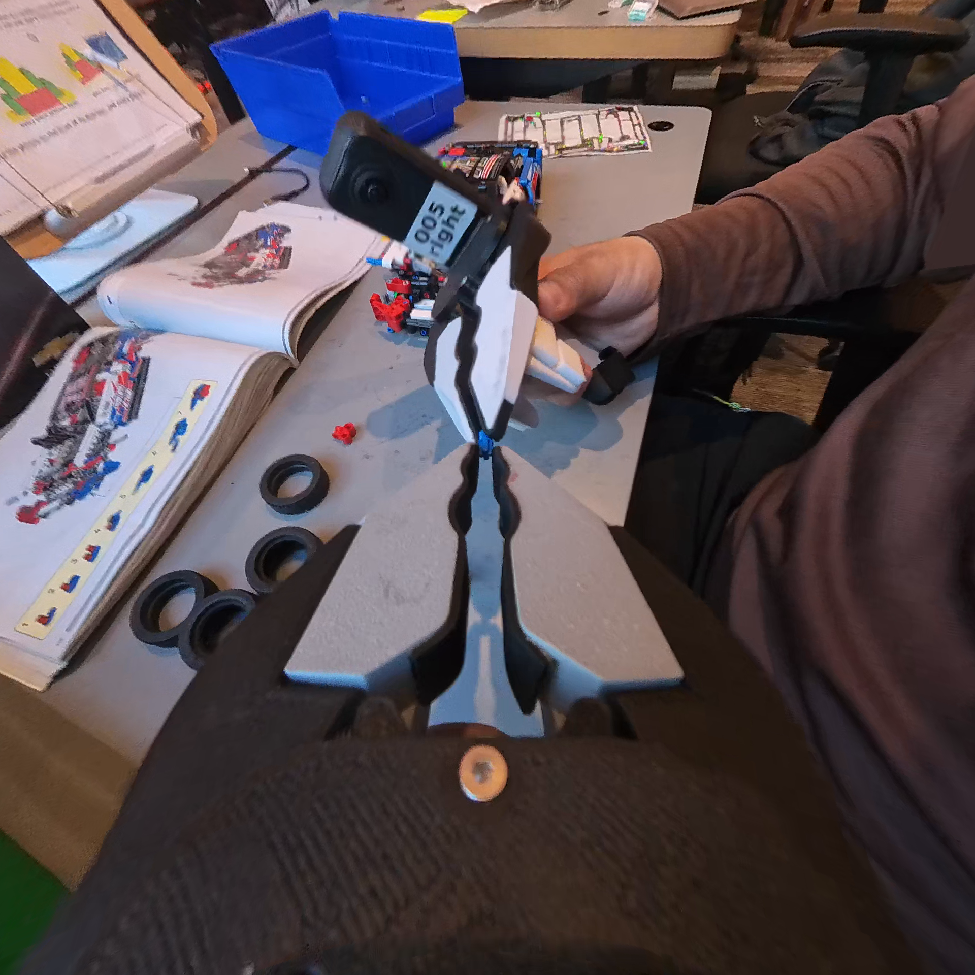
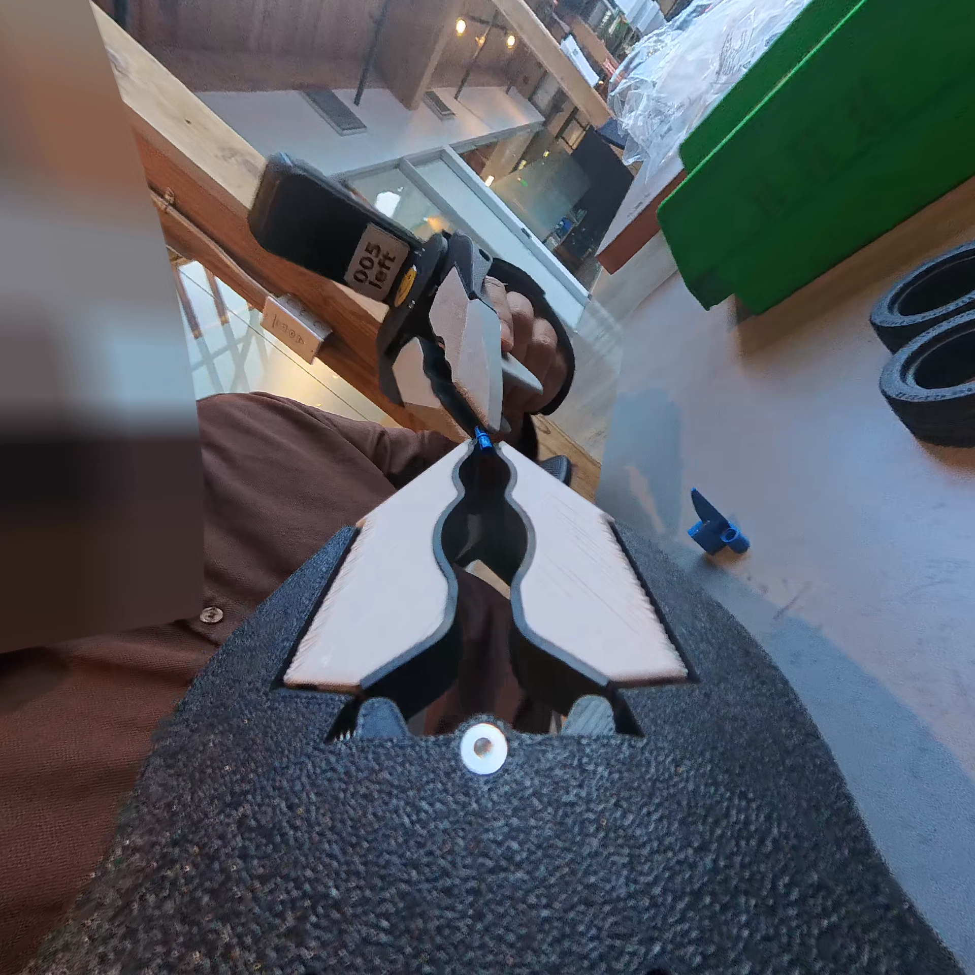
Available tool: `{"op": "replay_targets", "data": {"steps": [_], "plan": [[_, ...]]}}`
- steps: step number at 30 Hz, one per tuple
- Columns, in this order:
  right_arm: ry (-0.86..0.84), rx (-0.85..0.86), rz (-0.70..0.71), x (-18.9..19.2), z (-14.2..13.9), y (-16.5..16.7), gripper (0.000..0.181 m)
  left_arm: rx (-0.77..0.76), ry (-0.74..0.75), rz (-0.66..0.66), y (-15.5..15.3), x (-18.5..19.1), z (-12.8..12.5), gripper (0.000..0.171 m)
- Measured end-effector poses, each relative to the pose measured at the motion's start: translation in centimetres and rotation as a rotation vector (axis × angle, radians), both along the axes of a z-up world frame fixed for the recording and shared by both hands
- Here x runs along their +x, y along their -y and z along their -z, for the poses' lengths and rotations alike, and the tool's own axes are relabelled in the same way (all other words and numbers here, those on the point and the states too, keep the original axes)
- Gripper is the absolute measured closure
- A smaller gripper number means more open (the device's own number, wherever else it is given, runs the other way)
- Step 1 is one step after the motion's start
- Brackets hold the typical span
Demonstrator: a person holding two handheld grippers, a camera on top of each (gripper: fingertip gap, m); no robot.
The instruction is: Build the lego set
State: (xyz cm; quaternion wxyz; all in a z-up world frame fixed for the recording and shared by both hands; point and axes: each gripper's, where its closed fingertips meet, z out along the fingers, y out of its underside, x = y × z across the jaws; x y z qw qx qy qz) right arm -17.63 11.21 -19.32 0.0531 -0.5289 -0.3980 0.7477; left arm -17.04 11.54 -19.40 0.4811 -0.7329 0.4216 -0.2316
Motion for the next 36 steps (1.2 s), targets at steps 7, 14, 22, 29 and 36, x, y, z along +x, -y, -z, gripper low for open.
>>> {"op": "replay_targets", "data": {"steps": [7, 14, 22, 29, 36], "plan": [[0.213, 0.555, 0.167, -0.1, 3.8, -2.1, 0.172, -0.204, -0.04, -0.046, -0.6, -0.7, 3.2, 0.169], [0.261, 1.16, 0.218, -0.3, 5.3, -1.5, 0.174, -0.285, -0.054, -0.055, -0.8, -0.5, 4.7, 0.169], [0.242, 1.069, 0.229, -0.8, 5.5, -1.1, 0.177, -0.286, -0.028, -0.056, -0.9, -0.2, 4.4, 0.169], [0.142, 0.343, 0.164, -0.6, 2.7, -1.5, 0.177, -0.112, -0.057, -0.048, -1.0, -0.8, 2.9, 0.148], [0.12, -0.037, 0.035, -0.5, 2.3, -0.7, 0.177, 0.221, -0.264, -0.085, -1.7, -0.6, 2.5, 0.143]]}}
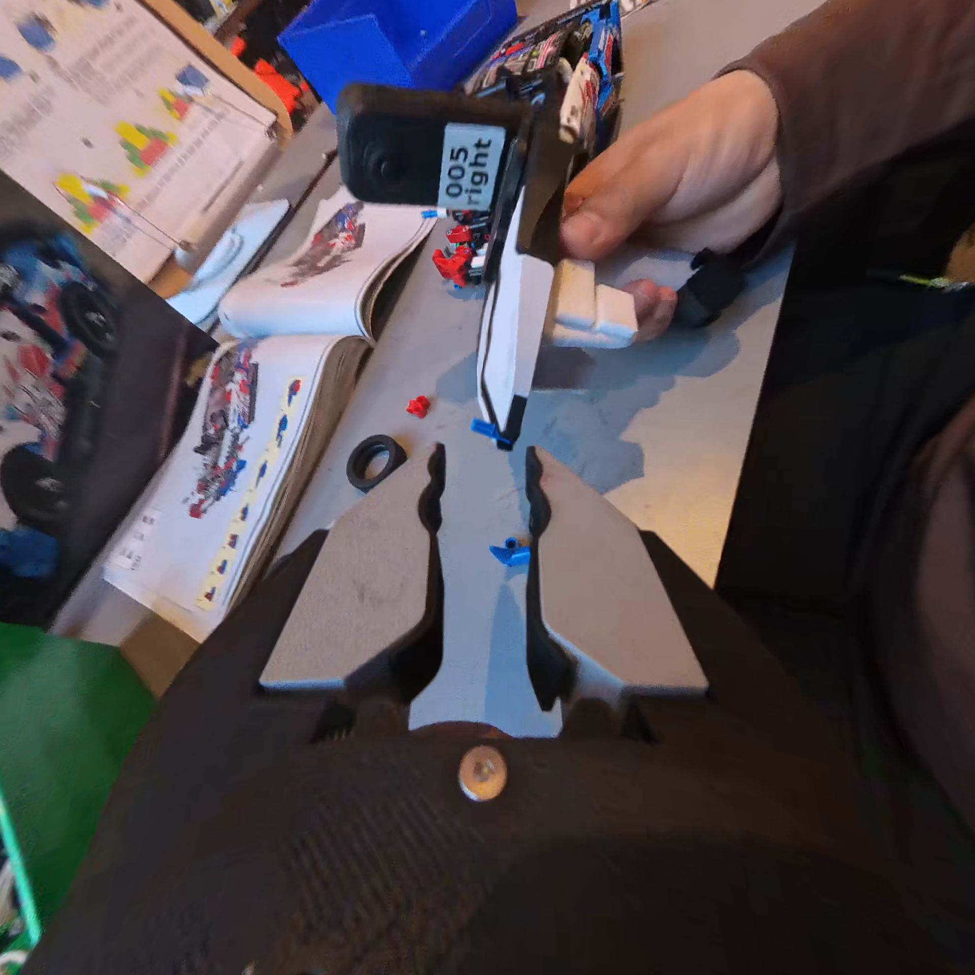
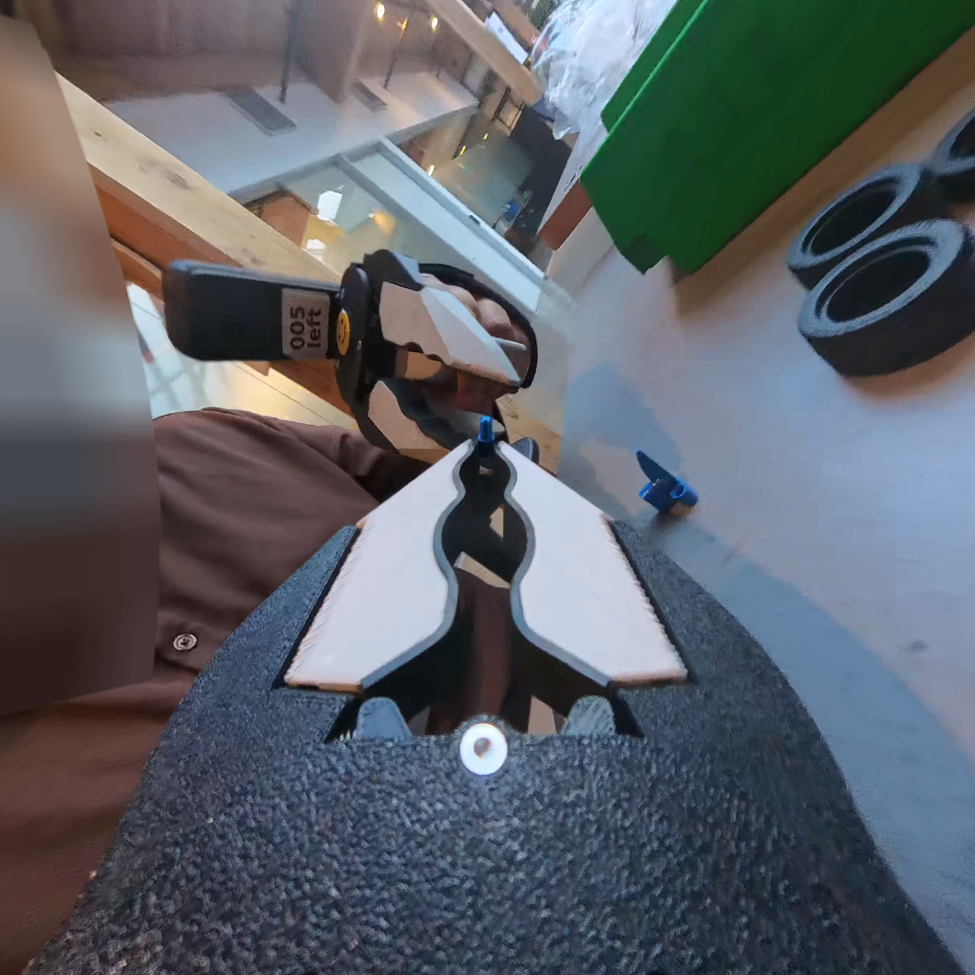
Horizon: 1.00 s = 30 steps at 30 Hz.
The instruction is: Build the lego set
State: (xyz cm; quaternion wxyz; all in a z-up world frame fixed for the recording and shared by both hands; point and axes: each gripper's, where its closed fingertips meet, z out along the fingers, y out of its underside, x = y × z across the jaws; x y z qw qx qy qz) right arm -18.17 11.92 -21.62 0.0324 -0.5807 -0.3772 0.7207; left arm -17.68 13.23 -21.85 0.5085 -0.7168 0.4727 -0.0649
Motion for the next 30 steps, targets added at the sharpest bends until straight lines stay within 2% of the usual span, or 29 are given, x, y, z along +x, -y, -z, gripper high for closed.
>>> {"op": "replay_targets", "data": {"steps": [9, 15, 19, 24, 30], "plan": [[0.005, -0.074, -0.08, -0.1, 0.1, 1.2, 0.179, 0.011, -0.003, 0.065, 0.9, 0.5, 0.2, 0.15], [0.024, -0.1, -0.117, -0.1, 0.5, 1.8, 0.177, 0.057, -0.058, 0.121, 1.7, 0.8, 0.7, 0.153], [0.029, -0.079, -0.121, -0.1, 0.7, 1.9, 0.177, 0.068, -0.068, 0.126, 1.7, 0.7, 0.8, 0.156], [0.062, 0.032, -0.093, -0.1, 1.3, 1.4, 0.173, 0.025, -0.073, 0.146, 2.0, 0.8, 1.5, 0.158], [0.074, 0.048, -0.082, 0.1, 1.4, 1.1, 0.175, 0.008, -0.075, 0.147, 2.0, 0.9, 1.8, 0.158]]}}
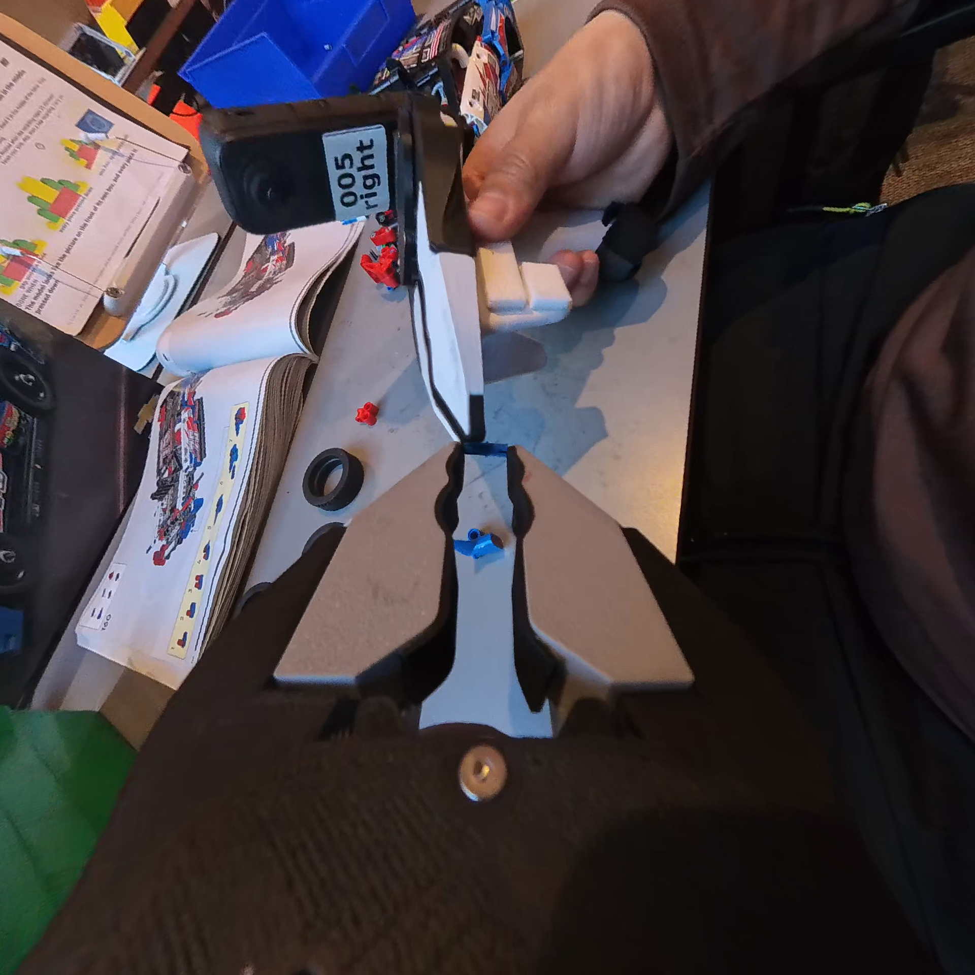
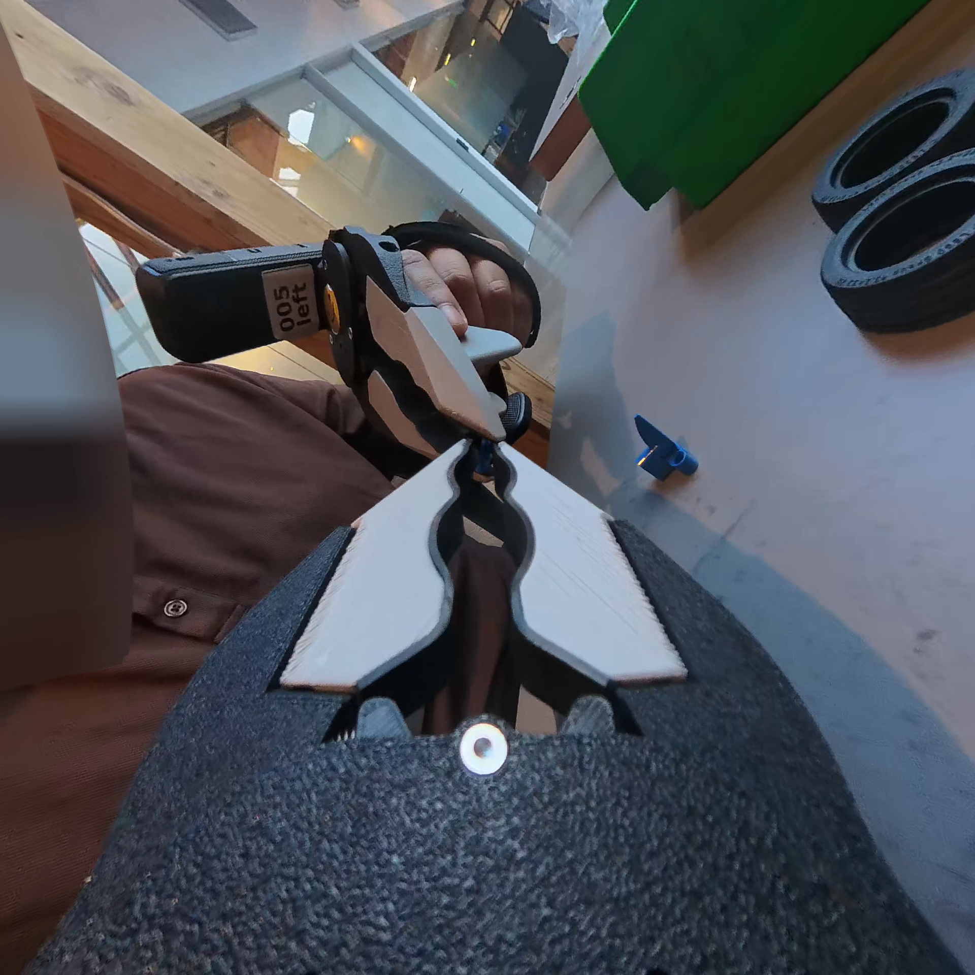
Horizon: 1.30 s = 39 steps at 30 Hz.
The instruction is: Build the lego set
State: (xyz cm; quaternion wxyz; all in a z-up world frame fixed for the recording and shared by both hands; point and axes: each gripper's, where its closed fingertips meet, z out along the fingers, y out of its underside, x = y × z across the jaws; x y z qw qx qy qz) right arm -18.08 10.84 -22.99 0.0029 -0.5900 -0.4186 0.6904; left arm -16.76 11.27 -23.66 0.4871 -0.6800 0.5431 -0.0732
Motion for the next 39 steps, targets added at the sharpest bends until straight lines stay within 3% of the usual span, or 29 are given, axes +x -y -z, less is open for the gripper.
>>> {"op": "replay_targets", "data": {"steps": [8, 12, 15, 22, 26, 30, 39], "plan": [[0.013, 0.007, 0.021, -0.3, 0.5, -0.1, 0.177, -0.022, -0.012, -0.023, -0.3, -0.2, 0.5, 0.157], [-0.048, 0.016, 0.08, -0.3, -0.7, -1.2, 0.177, -0.049, 0.006, -0.108, -1.3, -0.9, 0.5, 0.147], [-0.113, 0.099, 0.124, -0.3, -1.8, -1.7, 0.177, -0.167, 0.112, -0.194, -2.1, -1.2, 0.5, 0.144], [-0.265, 0.382, 0.198, -0.2, -3.6, -1.9, 0.177, -0.387, 0.379, -0.15, -1.6, -0.1, -0.8, 0.15], [-0.264, 0.424, 0.196, -0.3, -3.3, -1.7, 0.177, -0.381, 0.414, -0.14, -1.5, 0.5, -1.6, 0.153], [-0.254, 0.446, 0.207, -0.4, -2.9, -1.9, 0.177, -0.339, 0.421, -0.162, -1.8, 0.2, -2.0, 0.167], [-0.211, 0.538, 0.208, -0.3, -2.2, -2.3, 0.177, -0.321, 0.387, -0.192, -2.2, -0.2, -1.6, 0.169]]}}
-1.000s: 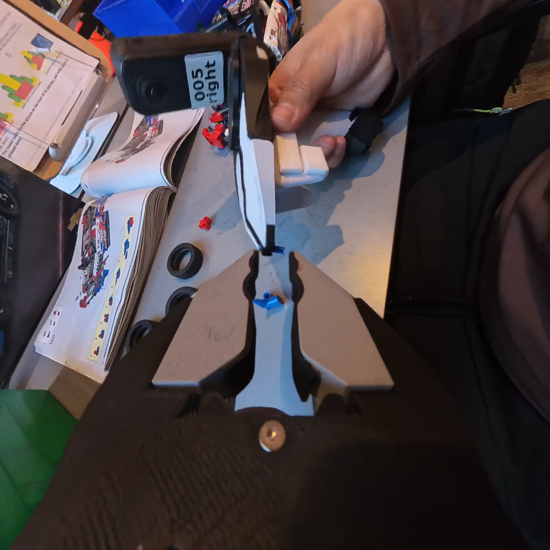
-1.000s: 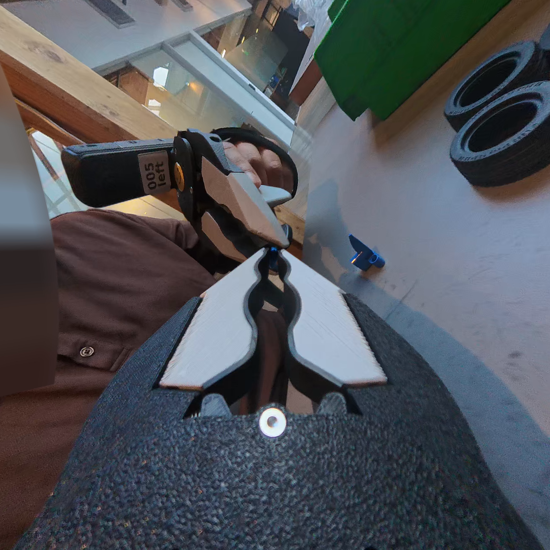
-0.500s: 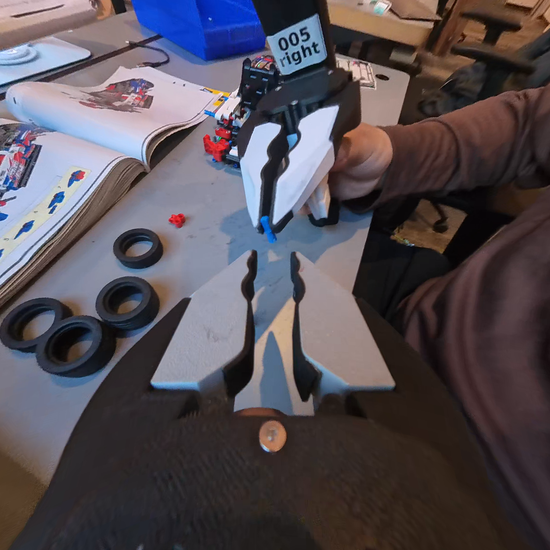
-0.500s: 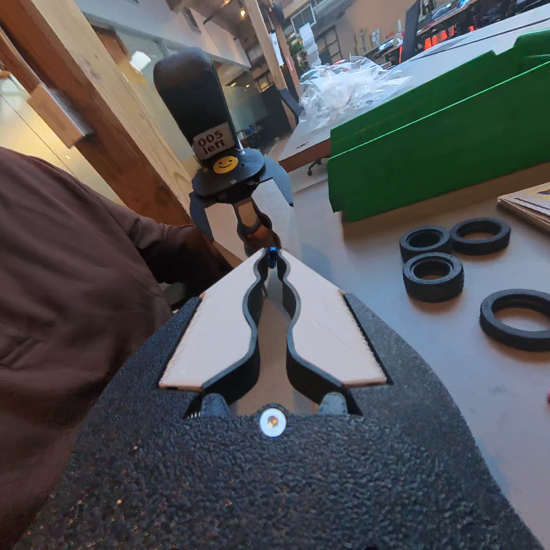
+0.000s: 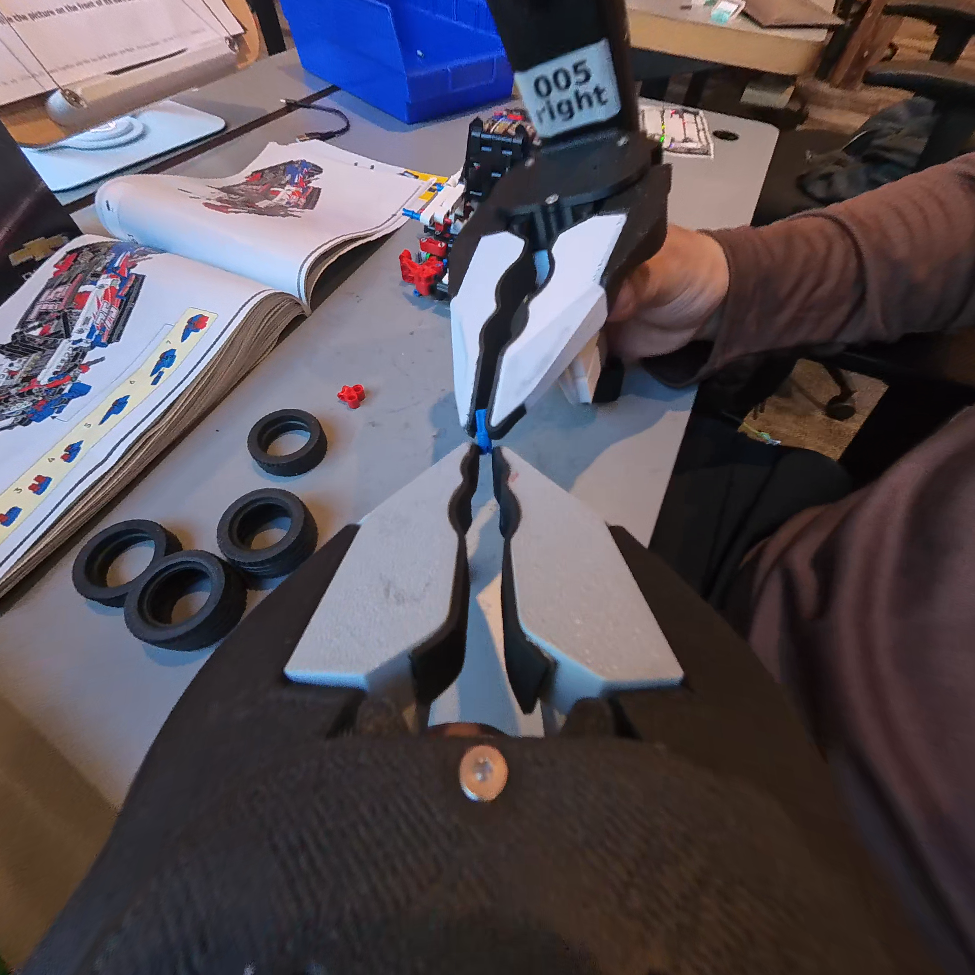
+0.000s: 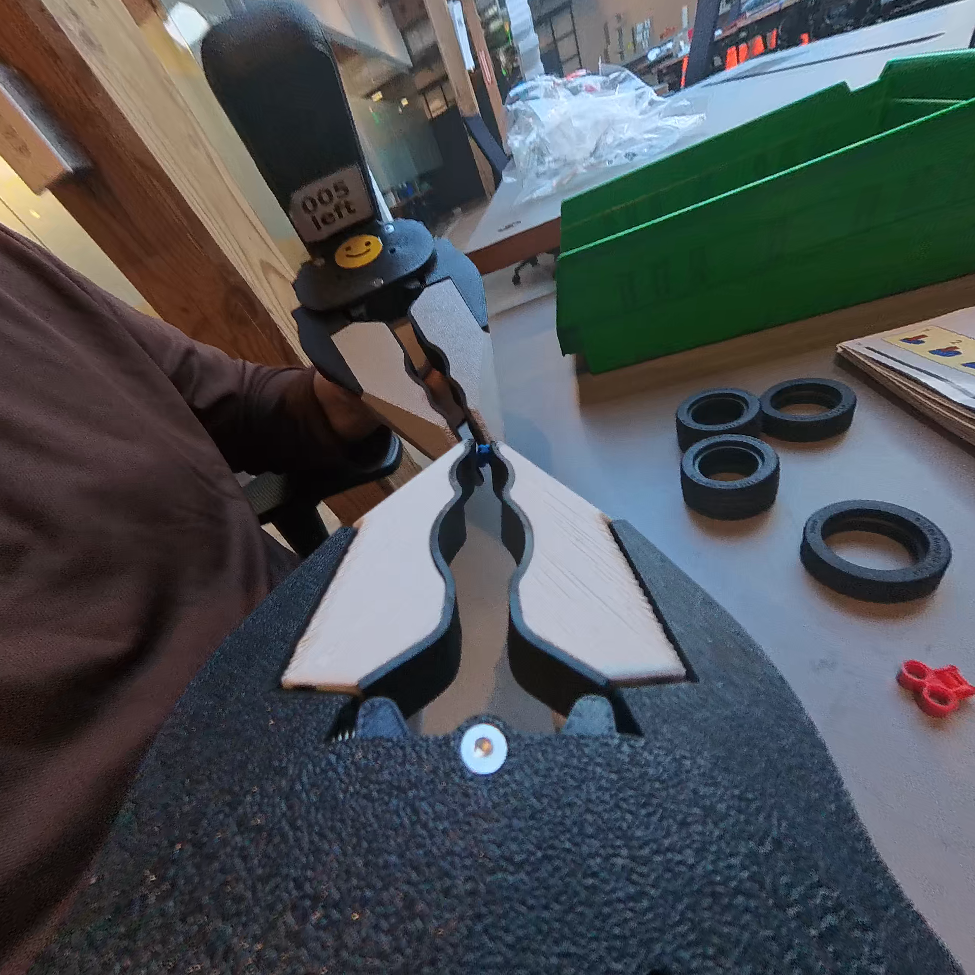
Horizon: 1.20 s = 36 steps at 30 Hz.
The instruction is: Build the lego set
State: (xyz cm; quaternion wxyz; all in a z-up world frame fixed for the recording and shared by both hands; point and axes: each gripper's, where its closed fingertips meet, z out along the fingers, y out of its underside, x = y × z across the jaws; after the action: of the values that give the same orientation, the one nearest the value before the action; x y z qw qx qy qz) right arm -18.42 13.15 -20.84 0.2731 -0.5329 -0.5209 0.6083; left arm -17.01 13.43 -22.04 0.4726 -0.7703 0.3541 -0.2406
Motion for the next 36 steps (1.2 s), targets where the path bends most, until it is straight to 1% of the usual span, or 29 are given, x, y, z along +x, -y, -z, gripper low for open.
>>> {"op": "replay_targets", "data": {"steps": [4, 7, 8, 9, 11, 15, 17, 21, 25, 28, 31, 34, 36], "plan": [[0.055, 0.114, 0.007, 0.2, 0.6, 0.0, 0.177, 0.018, -0.049, 0.0, 0.0, 0.0, 0.5, 0.169], [0.091, 0.16, 0.015, 0.3, 0.8, 0.0, 0.177, 0.004, -0.045, 0.004, -0.1, 0.1, 0.8, 0.169], [0.101, 0.162, 0.022, 0.3, 0.9, -0.1, 0.177, -0.007, -0.047, 0.003, -0.1, 0.0, 1.0, 0.166], [0.11, 0.16, 0.033, 0.4, 1.0, -0.3, 0.177, -0.014, -0.055, -0.007, -0.2, -0.3, 1.1, 0.158], [0.13, 0.147, 0.053, 0.7, 1.2, -0.9, 0.177, -0.024, -0.079, -0.027, -0.4, -1.2, 1.5, 0.148], [0.196, 0.142, 0.085, 1.5, 1.9, -2.0, 0.177, -0.071, -0.167, -0.073, -0.8, -3.7, 3.2, 0.136], [0.236, 0.159, 0.105, 1.7, 2.4, -2.5, 0.177, -0.113, -0.188, -0.06, -0.5, -4.2, 4.3, 0.135], [0.302, 0.196, 0.128, 1.8, 3.7, -3.2, 0.177, -0.195, -0.205, -0.022, -0.1, -3.9, 6.0, 0.133], [0.338, 0.198, 0.114, 1.8, 4.8, -3.0, 0.177, -0.192, -0.27, -0.014, -0.4, -3.6, 7.0, 0.13], [0.354, 0.183, 0.099, 1.6, 5.5, -2.8, 0.177, -0.177, -0.279, -0.007, -0.5, -3.3, 7.1, 0.134], [0.381, 0.177, 0.09, 1.4, 6.3, -2.7, 0.177, -0.186, -0.312, 0.0, -0.5, -3.3, 7.7, 0.139], [0.421, 0.209, 0.081, 1.4, 7.2, -2.5, 0.177, -0.195, -0.338, 0.018, -0.5, -3.3, 8.6, 0.147], [0.437, 0.227, 0.074, 1.3, 7.7, -2.4, 0.177, -0.205, -0.314, 0.045, -0.4, -2.9, 8.6, 0.156]]}}
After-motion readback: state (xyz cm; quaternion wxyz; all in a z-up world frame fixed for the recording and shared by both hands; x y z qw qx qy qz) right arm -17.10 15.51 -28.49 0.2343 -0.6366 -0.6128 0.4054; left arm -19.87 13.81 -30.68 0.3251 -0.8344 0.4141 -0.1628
